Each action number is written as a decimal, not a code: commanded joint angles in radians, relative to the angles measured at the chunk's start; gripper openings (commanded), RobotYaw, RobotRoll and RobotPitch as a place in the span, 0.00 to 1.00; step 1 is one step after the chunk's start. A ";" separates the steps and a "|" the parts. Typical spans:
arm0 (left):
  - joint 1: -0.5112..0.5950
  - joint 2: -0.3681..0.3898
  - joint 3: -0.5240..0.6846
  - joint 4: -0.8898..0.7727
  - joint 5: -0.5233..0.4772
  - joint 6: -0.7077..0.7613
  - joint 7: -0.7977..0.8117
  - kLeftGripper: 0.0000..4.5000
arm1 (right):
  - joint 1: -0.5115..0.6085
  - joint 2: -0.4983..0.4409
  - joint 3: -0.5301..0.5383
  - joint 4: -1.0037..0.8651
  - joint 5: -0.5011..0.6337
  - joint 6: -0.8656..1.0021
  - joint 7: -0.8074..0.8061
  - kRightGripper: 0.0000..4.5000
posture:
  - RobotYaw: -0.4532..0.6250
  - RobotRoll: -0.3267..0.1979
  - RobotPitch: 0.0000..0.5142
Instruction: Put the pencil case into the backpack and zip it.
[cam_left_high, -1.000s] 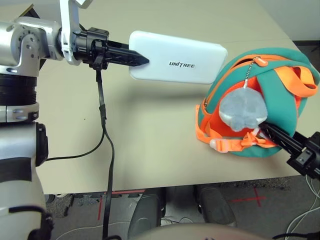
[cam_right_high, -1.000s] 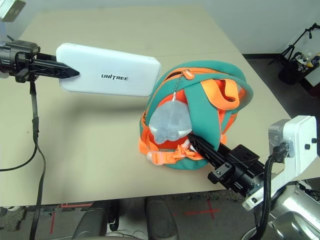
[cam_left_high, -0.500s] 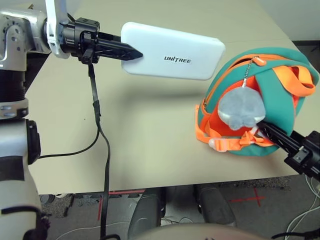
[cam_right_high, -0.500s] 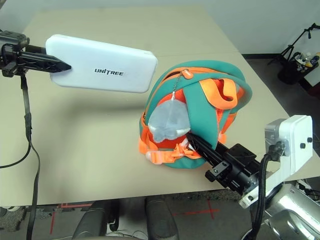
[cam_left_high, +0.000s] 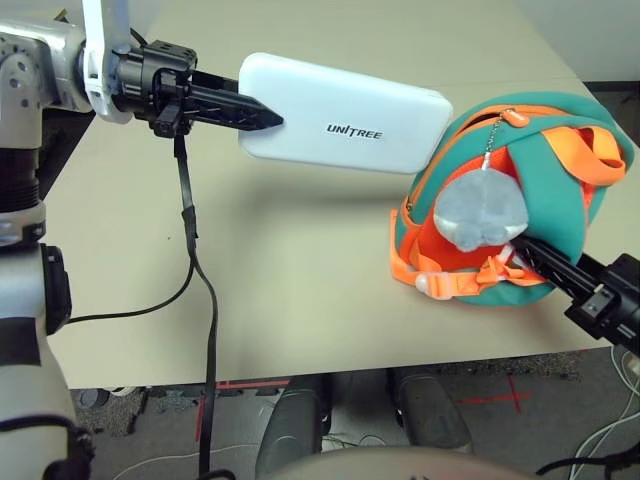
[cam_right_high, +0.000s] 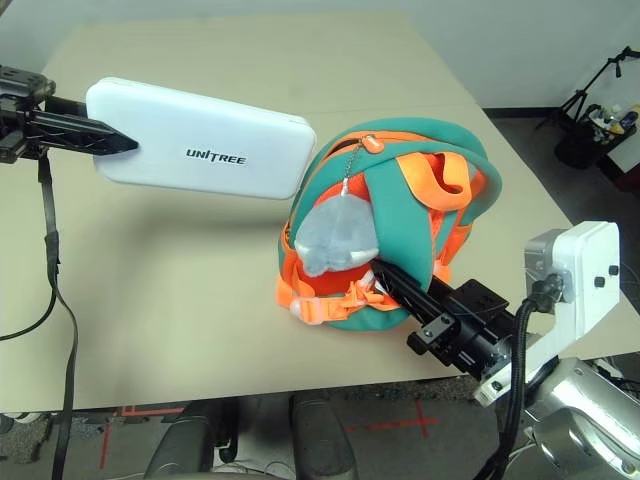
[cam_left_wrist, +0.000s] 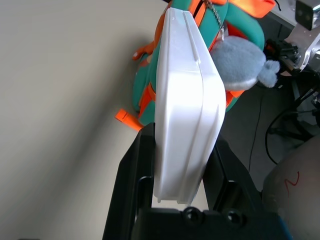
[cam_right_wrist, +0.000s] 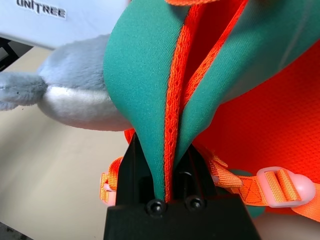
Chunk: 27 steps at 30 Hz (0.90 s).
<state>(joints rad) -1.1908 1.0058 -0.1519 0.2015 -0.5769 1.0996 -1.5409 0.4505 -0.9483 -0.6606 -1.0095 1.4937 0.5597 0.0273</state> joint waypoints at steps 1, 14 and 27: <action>0.008 -0.011 -0.023 -0.010 0.007 -0.026 -0.018 0.31 | -0.006 -0.006 0.009 -0.006 -0.003 -0.006 -0.008 0.05 | 0.20 0.62 0.30; 0.002 -0.087 -0.077 -0.011 0.014 -0.059 -0.037 0.31 | -0.016 0.008 0.030 -0.014 -0.019 -0.012 -0.032 0.05 | 0.18 0.62 0.29; -0.054 -0.301 -0.115 0.111 0.136 -0.247 0.010 0.31 | -0.057 0.024 0.091 -0.017 -0.053 -0.016 -0.057 0.05 | 0.16 0.62 0.29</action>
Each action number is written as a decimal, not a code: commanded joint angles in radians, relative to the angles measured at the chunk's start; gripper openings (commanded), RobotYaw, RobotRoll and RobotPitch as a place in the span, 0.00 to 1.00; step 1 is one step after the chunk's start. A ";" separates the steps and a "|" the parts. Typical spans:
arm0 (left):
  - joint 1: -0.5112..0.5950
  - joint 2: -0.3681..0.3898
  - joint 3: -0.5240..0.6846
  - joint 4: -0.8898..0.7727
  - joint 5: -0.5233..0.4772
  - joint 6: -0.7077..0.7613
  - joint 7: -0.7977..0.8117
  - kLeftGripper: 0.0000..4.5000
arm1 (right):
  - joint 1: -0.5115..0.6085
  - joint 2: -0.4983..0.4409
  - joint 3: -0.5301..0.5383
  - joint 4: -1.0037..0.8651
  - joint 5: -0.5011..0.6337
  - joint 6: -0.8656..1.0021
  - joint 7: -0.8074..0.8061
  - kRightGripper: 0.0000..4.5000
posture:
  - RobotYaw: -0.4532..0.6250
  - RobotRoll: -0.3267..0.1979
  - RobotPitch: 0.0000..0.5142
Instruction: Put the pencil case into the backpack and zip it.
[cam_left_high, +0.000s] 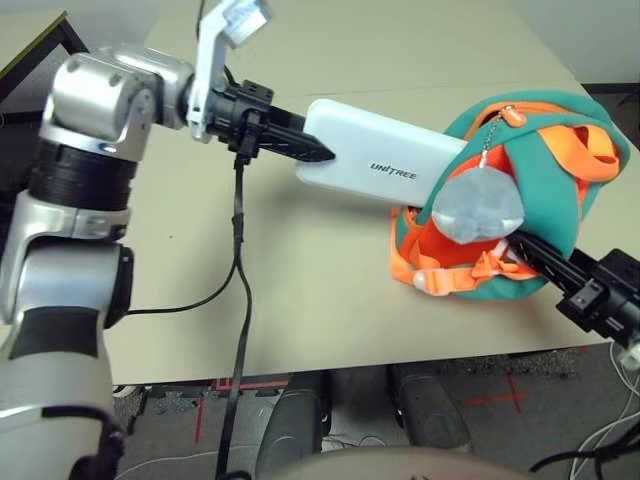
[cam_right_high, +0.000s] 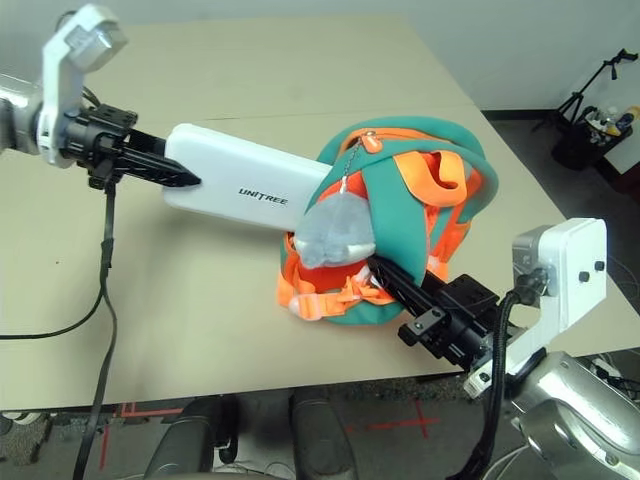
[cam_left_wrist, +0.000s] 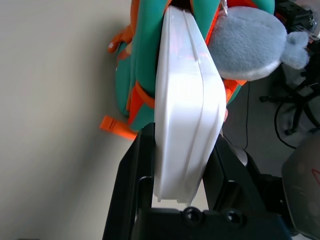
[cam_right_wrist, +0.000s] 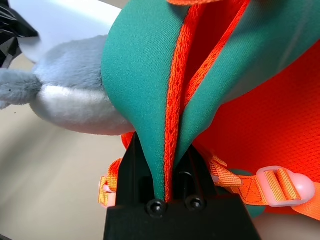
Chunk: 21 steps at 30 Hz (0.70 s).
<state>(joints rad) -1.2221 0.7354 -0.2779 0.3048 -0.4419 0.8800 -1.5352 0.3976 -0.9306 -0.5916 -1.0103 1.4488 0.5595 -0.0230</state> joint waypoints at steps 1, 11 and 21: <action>-0.026 -0.047 0.015 0.013 0.004 -0.036 0.012 0.31 | -0.007 0.009 0.027 -0.017 -0.011 -0.016 -0.009 0.05 | 0.16 0.62 0.29; -0.052 -0.175 -0.002 0.080 0.071 -0.132 0.052 0.31 | -0.035 0.023 0.068 0.003 -0.045 -0.010 0.001 0.05 | 0.17 0.62 0.29; -0.020 -0.269 -0.038 0.099 0.130 -0.171 0.083 0.31 | -0.050 0.044 0.095 0.019 -0.088 -0.007 0.020 0.05 | 0.17 0.62 0.29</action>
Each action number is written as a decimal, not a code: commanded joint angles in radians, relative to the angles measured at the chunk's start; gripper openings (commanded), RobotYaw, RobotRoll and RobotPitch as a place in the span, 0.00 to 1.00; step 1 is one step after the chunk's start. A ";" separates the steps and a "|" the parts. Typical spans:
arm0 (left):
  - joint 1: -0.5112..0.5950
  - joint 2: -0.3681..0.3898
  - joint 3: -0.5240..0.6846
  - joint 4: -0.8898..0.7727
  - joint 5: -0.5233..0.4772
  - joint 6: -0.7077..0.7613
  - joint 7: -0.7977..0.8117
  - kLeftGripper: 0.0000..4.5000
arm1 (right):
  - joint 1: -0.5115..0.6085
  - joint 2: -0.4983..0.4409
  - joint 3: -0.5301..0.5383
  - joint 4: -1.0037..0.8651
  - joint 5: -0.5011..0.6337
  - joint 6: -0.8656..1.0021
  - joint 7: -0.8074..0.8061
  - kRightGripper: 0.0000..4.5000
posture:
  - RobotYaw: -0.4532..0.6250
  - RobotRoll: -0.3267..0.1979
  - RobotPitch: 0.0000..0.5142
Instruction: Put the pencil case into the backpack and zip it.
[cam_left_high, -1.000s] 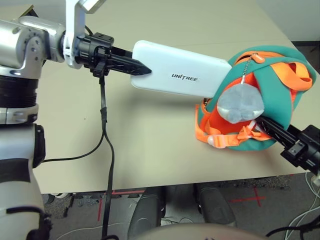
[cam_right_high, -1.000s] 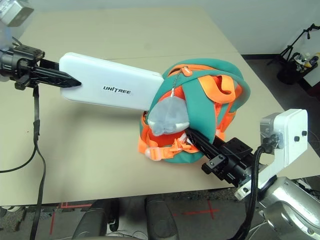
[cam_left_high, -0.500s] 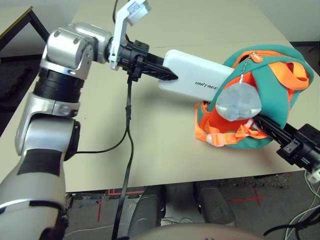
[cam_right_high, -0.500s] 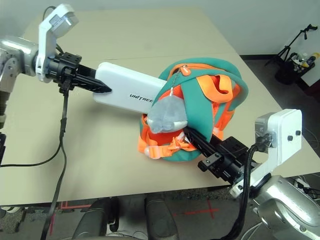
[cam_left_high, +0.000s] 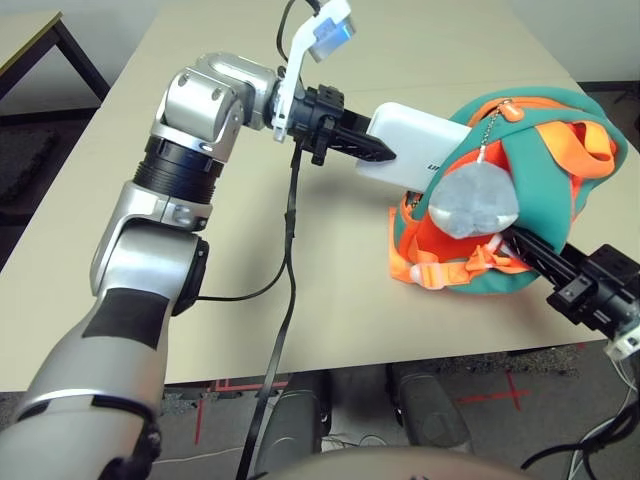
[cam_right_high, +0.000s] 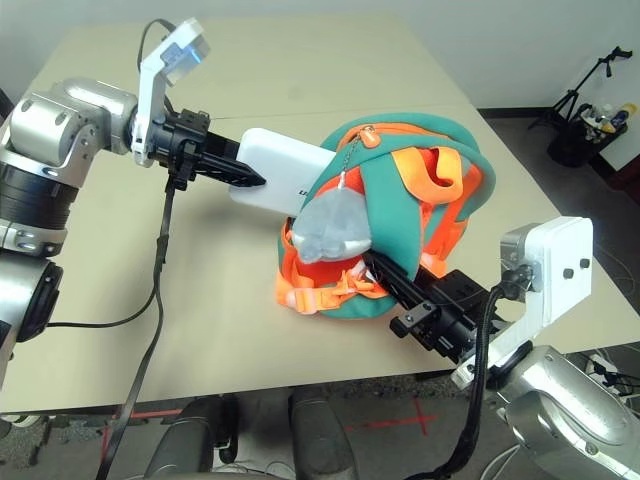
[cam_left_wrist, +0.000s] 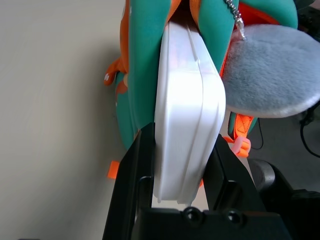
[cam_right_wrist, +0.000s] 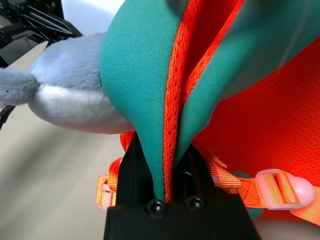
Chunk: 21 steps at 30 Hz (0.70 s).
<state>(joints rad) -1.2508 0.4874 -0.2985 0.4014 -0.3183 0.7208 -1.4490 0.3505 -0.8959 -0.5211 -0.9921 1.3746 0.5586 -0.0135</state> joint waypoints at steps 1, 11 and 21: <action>0.012 -0.029 -0.020 0.005 0.011 -0.013 -0.001 0.31 | -0.005 0.012 0.028 0.001 -0.018 -0.007 0.010 0.05 | 0.17 0.62 0.29; 0.035 -0.106 -0.044 0.082 0.062 -0.047 0.031 0.31 | -0.037 0.040 0.069 0.015 -0.056 -0.005 0.013 0.05 | 0.16 0.62 0.29; 0.026 -0.190 -0.049 0.180 0.099 -0.096 0.054 0.31 | -0.079 0.049 0.097 0.039 -0.080 0.003 0.029 0.05 | 0.16 0.62 0.31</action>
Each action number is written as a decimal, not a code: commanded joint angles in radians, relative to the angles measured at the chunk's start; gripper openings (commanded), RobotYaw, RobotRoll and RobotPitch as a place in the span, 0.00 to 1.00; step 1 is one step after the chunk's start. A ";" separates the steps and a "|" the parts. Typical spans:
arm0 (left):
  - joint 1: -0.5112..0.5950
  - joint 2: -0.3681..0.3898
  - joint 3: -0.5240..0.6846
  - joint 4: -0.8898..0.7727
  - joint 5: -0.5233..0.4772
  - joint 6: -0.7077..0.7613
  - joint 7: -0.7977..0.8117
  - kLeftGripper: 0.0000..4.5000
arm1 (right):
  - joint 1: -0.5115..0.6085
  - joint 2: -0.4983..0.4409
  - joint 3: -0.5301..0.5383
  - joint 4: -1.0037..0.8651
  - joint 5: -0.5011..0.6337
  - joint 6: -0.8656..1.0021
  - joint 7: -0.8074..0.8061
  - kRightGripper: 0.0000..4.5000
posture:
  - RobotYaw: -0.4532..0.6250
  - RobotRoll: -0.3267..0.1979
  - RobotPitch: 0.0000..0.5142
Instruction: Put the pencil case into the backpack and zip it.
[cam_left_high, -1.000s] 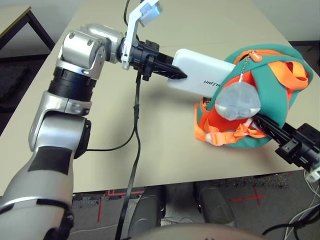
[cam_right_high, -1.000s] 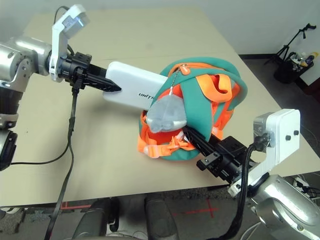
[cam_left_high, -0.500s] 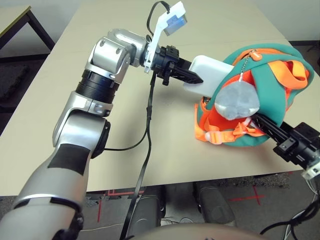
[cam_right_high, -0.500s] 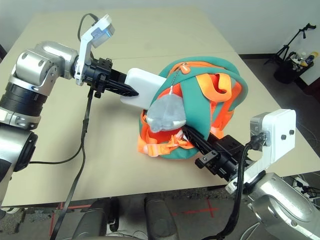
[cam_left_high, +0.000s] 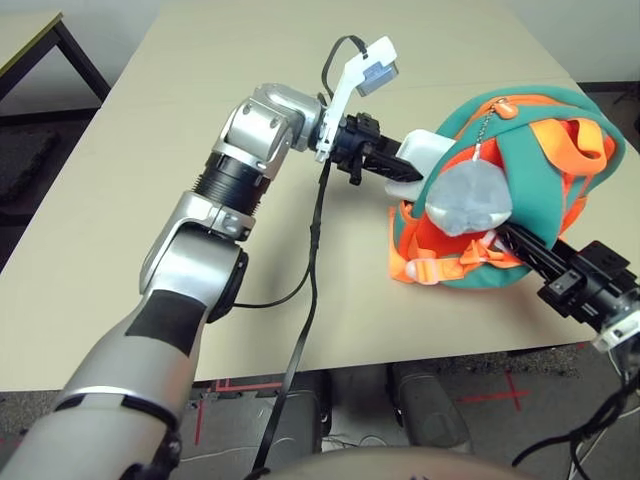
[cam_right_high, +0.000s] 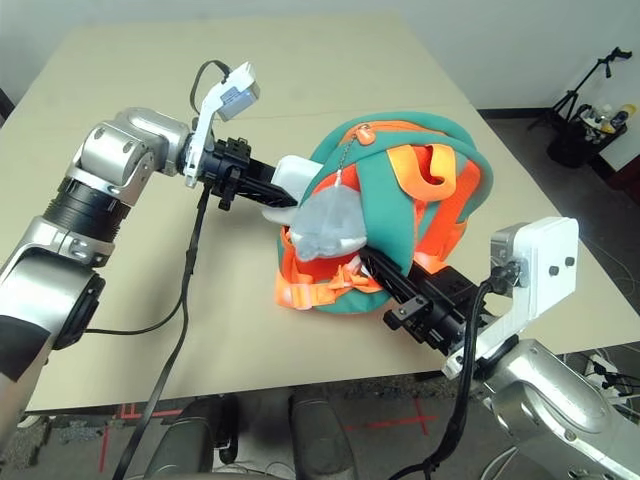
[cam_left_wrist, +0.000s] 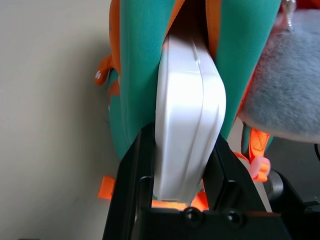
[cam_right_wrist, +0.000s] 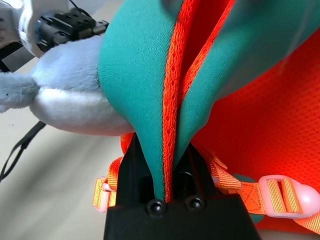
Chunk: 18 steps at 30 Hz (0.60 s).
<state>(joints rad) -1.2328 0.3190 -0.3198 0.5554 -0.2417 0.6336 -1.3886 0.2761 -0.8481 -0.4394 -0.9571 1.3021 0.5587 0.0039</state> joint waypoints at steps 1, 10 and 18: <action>0.012 -0.029 -0.032 0.029 0.029 -0.013 -0.007 0.31 | -0.008 0.001 0.017 0.006 -0.010 0.004 0.013 0.05 | 0.16 0.62 0.31; 0.034 -0.018 -0.025 -0.014 0.046 -0.021 -0.004 0.38 | -0.033 -0.005 0.021 0.019 -0.015 0.009 0.021 0.05 | 0.16 0.62 0.31; 0.025 0.113 0.067 -0.166 -0.041 0.100 -0.054 0.95 | -0.034 -0.004 0.015 0.023 -0.016 0.011 0.026 0.05 | 0.17 0.62 0.31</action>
<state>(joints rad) -1.2011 0.4177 -0.2689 0.4265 -0.2581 0.6993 -1.4256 0.2400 -0.8483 -0.4257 -0.9328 1.2896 0.5622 0.0227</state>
